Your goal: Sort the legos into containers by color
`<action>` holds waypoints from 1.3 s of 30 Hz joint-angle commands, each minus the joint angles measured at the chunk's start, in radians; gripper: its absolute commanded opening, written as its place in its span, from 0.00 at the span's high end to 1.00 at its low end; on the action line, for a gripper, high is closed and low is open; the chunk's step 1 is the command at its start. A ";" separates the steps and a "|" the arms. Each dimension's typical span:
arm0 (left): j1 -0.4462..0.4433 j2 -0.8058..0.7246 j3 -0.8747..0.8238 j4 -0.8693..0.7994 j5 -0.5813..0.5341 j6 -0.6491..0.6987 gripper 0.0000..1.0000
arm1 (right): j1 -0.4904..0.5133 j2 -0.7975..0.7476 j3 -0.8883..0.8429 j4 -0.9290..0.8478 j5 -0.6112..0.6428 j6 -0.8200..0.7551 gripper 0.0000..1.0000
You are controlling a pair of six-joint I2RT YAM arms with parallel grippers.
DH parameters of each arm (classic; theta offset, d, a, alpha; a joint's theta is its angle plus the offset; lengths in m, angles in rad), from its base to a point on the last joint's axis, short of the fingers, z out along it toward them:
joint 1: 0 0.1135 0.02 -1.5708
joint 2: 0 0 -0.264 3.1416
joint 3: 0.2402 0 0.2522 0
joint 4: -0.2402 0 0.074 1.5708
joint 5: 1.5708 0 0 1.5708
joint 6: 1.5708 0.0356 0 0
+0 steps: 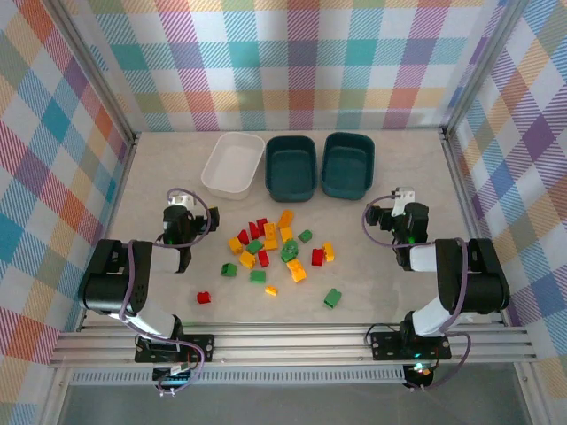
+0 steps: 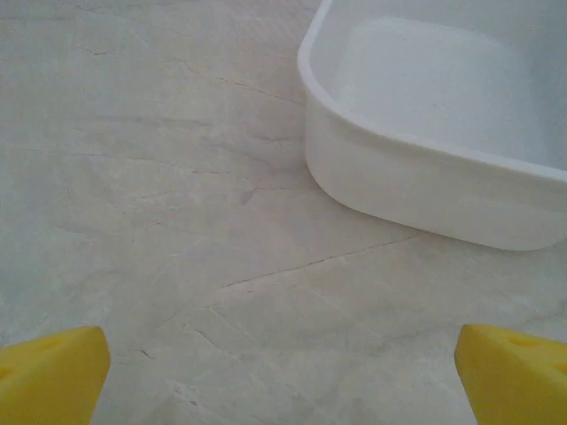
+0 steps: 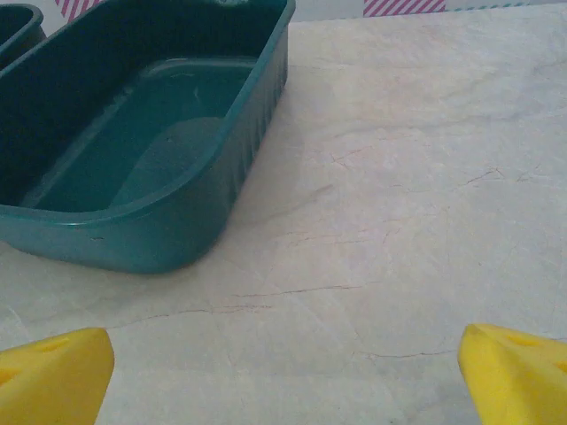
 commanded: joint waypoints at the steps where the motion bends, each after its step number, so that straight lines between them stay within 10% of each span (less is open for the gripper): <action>1: -0.007 -0.005 0.009 0.010 -0.004 0.015 0.00 | -0.005 -0.014 0.015 0.001 -0.020 -0.007 0.00; 39: 0.007 -0.005 0.011 0.008 0.020 0.006 0.00 | -0.006 -0.014 0.014 -0.001 -0.021 -0.008 0.00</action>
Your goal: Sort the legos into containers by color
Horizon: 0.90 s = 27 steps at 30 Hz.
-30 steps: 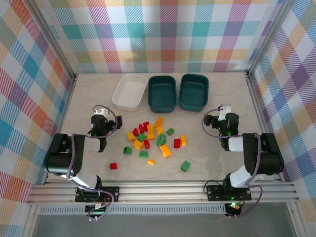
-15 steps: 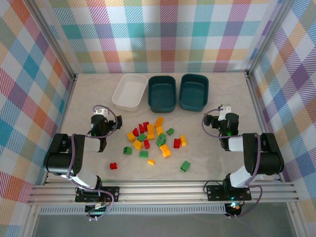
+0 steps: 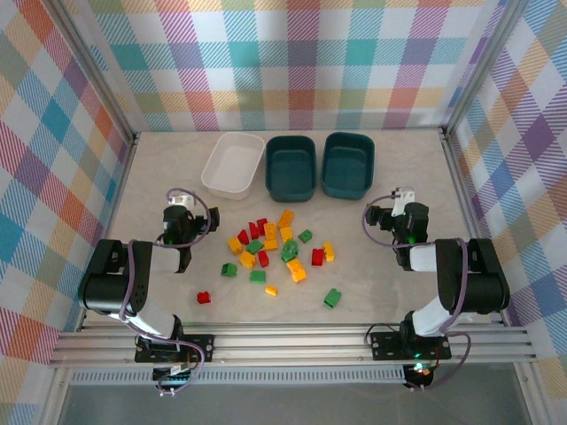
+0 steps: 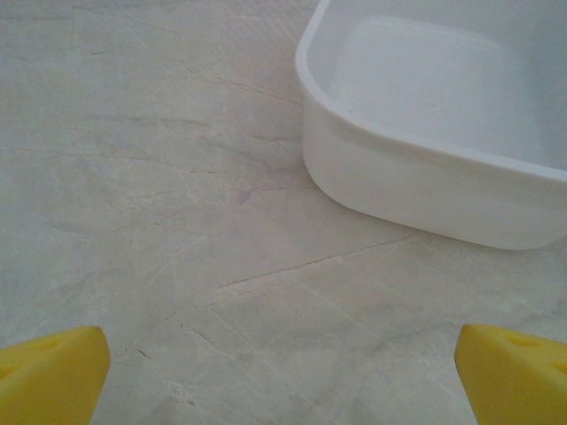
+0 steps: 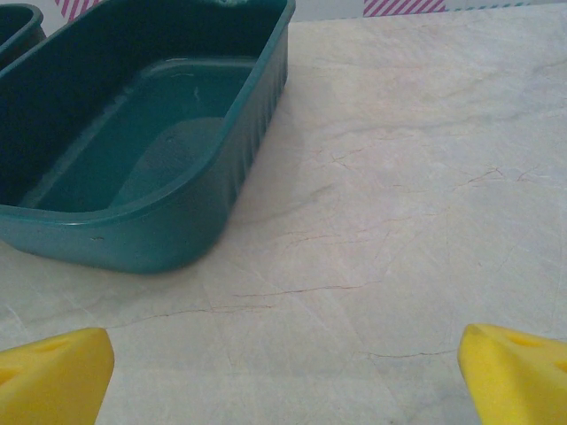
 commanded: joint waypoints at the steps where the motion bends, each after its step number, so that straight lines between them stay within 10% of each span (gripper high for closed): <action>1: 0.005 -0.006 0.007 0.013 0.014 0.006 0.00 | -0.004 -0.014 0.015 0.001 -0.020 -0.008 0.00; 10: -0.023 -0.432 0.191 -0.439 0.022 -0.154 0.00 | 0.212 -0.321 0.288 -0.542 0.143 -0.077 0.00; 18: -0.030 -0.700 0.372 -1.185 -0.139 -0.908 0.00 | 0.264 -0.443 0.510 -1.002 0.135 0.538 0.00; 23: -0.026 -0.732 0.204 -1.168 -0.011 -0.899 0.00 | 0.293 -0.313 0.578 -1.244 0.016 0.518 0.34; 27: -0.039 -0.690 0.167 -1.202 0.203 -0.825 0.03 | 0.412 -0.238 0.598 -1.410 0.049 0.436 0.37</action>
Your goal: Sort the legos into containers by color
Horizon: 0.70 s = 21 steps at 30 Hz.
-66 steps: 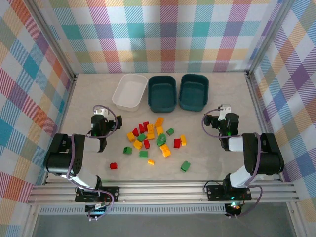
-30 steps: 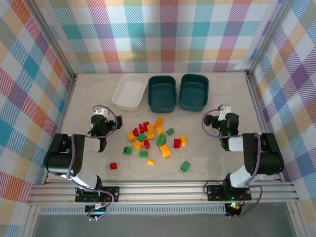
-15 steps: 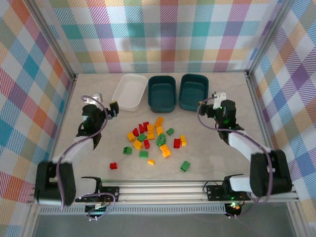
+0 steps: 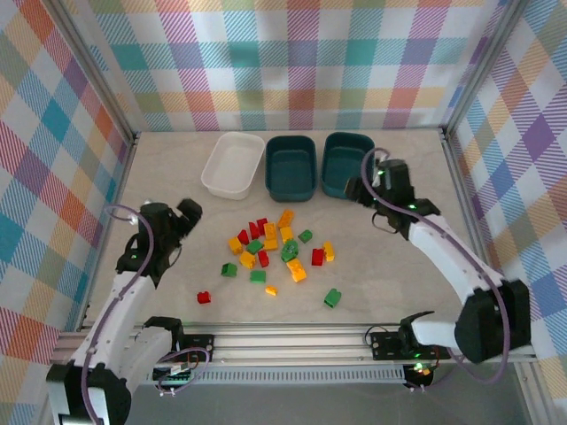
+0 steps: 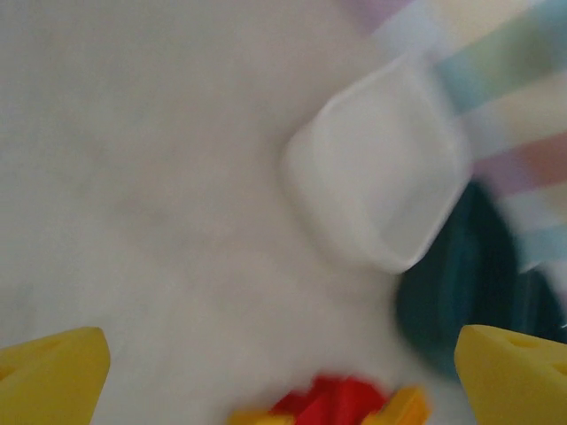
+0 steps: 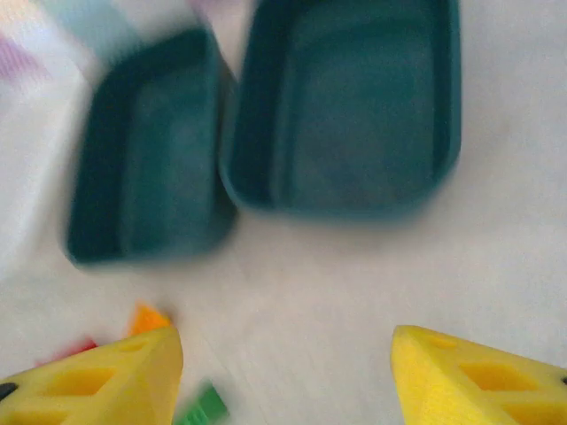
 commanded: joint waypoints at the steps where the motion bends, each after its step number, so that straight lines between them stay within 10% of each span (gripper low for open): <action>1: -0.022 0.011 -0.030 -0.067 0.210 0.003 0.04 | 0.097 0.017 0.021 -0.242 -0.020 -0.017 0.37; 11: -0.385 0.144 0.045 0.091 0.116 0.044 0.04 | 0.236 0.175 -0.047 -0.180 -0.078 0.046 0.67; 21: -0.428 0.208 0.059 0.124 0.115 0.035 0.04 | 0.240 0.275 -0.048 -0.159 -0.096 0.017 0.64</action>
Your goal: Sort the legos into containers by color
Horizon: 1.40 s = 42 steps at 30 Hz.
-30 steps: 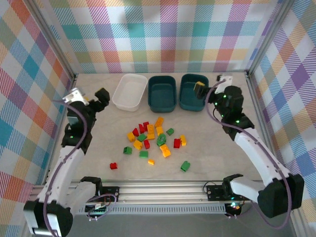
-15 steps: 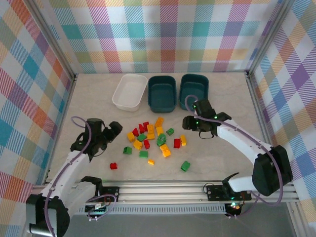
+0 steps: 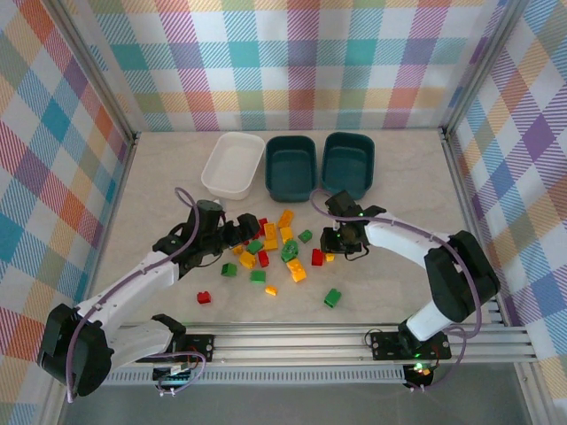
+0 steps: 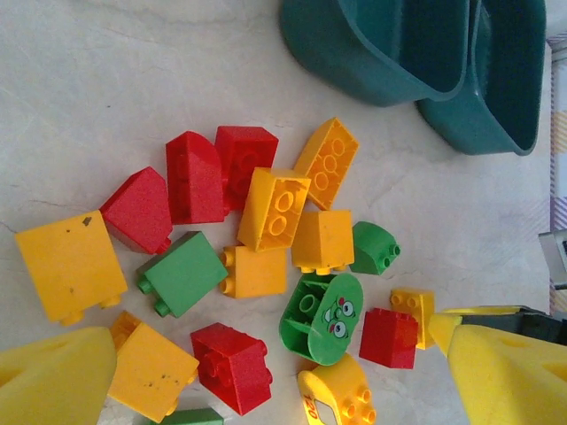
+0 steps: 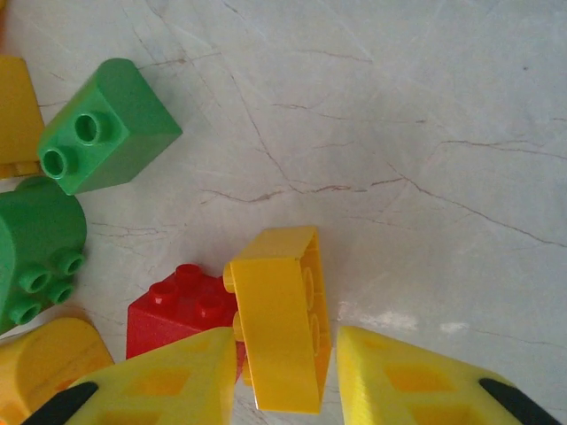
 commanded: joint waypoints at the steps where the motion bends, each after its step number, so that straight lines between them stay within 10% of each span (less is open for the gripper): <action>1: -0.017 -0.007 -0.031 0.028 -0.018 -0.013 0.04 | 0.004 0.026 -0.009 0.015 -0.022 -0.015 0.63; 42: -0.043 0.051 -0.025 0.052 0.013 -0.030 0.03 | -0.071 0.021 0.240 0.035 0.139 -0.066 0.79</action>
